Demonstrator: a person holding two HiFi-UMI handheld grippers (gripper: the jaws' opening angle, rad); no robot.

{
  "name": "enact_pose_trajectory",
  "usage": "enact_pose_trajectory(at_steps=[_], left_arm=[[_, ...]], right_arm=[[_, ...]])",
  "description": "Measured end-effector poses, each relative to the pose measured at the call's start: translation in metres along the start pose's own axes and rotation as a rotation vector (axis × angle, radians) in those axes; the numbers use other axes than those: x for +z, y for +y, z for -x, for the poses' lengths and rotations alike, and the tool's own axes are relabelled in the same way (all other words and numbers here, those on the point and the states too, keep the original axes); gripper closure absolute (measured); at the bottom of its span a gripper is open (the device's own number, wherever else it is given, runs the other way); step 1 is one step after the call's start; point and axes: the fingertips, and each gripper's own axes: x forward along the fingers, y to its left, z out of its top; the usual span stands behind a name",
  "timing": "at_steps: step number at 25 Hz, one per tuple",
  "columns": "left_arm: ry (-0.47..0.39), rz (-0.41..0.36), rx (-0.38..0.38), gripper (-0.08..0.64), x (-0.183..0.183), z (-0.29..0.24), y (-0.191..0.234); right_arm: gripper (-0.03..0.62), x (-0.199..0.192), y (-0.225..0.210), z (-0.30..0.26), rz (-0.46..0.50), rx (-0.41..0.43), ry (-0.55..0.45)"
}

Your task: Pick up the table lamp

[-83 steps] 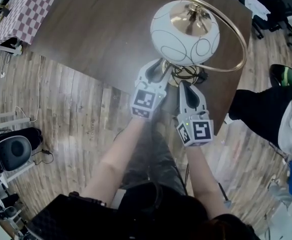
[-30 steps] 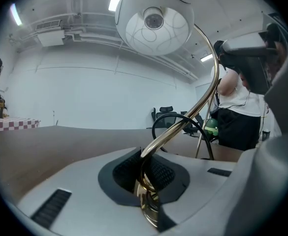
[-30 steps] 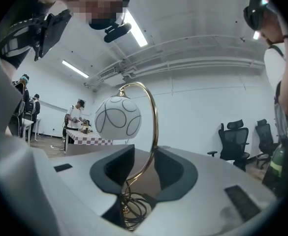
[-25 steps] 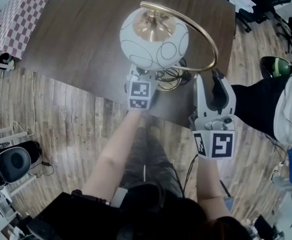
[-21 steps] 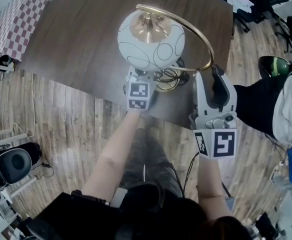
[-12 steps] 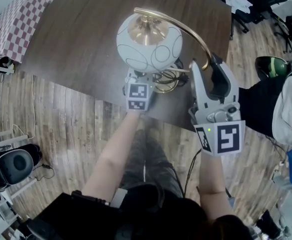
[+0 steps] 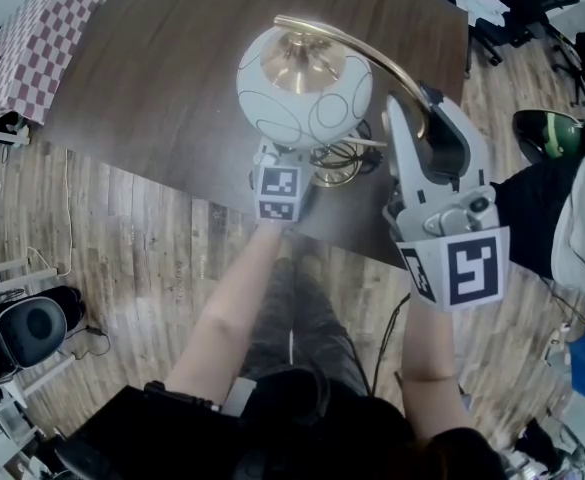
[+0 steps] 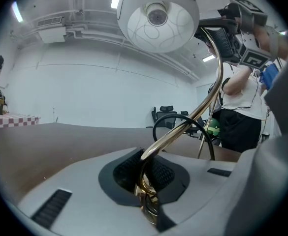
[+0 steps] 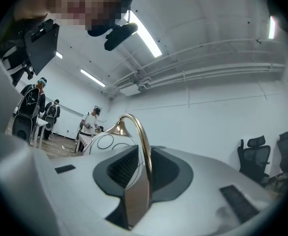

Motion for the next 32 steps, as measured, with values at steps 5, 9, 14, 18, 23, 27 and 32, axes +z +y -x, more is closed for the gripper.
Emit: enact_pose_trajectory(at_steps=[5, 9, 14, 18, 23, 27, 32], left_arm=[[-0.006, 0.002, -0.009, 0.555, 0.002, -0.001, -0.001], [-0.009, 0.009, -0.015, 0.555, 0.002, -0.001, -0.001], [-0.004, 0.001, -0.033, 0.555, 0.004, -0.003, -0.002], [0.006, -0.011, -0.043, 0.558, 0.004, -0.004, -0.003], [0.014, 0.013, -0.049, 0.560, 0.004, -0.005, -0.004], [0.021, 0.025, -0.046, 0.560, 0.004, -0.006, -0.003], [0.026, 0.023, -0.055, 0.560, 0.004, -0.006, -0.004]], right_arm=[[0.528, 0.007, 0.004, -0.007, 0.019, 0.019, 0.001], [0.575, 0.010, 0.002, -0.010, 0.015, 0.012, -0.005], [0.577, 0.017, 0.004, -0.016, 0.022, 0.031, -0.019], [0.588, 0.019, 0.006, -0.017, 0.003, 0.049, -0.028], [0.591, 0.022, 0.007, -0.018, -0.060, 0.081, -0.056], [0.591, 0.022, 0.007, -0.018, -0.076, 0.096, -0.063], [0.591, 0.022, 0.008, -0.017, -0.081, 0.106, -0.071]])
